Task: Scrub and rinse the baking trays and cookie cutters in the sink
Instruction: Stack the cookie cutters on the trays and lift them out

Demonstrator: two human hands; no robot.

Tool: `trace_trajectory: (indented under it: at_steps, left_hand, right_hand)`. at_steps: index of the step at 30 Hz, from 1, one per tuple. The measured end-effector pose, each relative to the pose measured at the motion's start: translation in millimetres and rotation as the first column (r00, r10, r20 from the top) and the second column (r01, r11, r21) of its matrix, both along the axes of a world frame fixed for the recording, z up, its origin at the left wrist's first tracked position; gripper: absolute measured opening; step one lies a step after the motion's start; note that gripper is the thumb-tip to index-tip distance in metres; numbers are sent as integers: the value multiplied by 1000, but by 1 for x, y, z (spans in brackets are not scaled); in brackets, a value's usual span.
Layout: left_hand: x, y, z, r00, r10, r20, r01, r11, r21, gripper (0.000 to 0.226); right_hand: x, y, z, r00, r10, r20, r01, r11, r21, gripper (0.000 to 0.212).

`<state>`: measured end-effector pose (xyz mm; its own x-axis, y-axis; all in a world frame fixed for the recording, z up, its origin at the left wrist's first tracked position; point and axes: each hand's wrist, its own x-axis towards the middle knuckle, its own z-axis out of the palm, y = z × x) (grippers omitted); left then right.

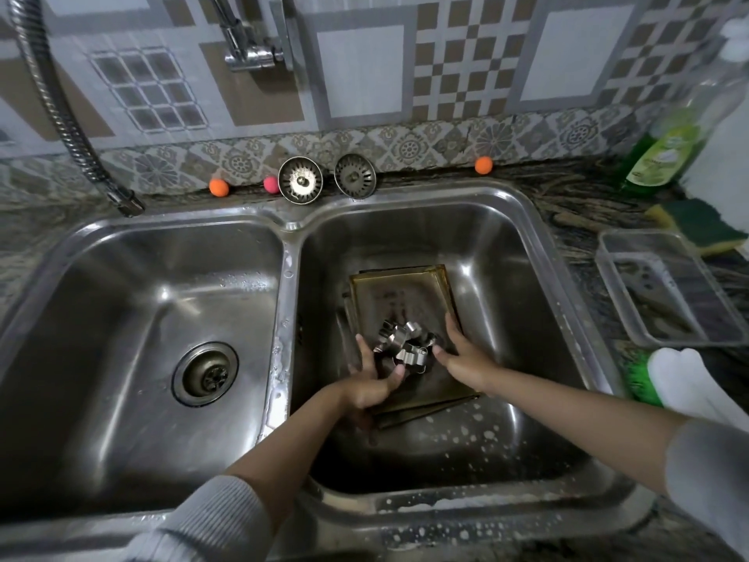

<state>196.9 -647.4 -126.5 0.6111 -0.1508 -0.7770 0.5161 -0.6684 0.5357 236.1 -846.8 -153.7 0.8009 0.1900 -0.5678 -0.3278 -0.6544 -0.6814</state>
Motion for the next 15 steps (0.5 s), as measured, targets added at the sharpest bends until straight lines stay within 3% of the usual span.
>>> trace_trajectory:
  at_steps: [4, 7, 10, 15]
  left_hand:
    - [2, 5, -8, 996, -74, 59, 69, 994, 84, 95]
    - [7, 5, -8, 973, -133, 188, 104, 982, 159, 89]
    - [12, 6, -10, 948, -121, 294, 64, 979, 194, 80]
    - [11, 2, -17, 951, -122, 285, 52, 969, 242, 91]
  right_hand:
    - [3, -3, 3, 1000, 0, 12, 0, 1000, 29, 77]
    - [8, -4, 5, 999, -3, 50, 2, 1000, 25, 73]
    - [8, -1, 2, 995, 15, 95, -6, 996, -90, 67]
    - [-2, 4, -5, 990, -9, 142, 25, 994, -108, 63]
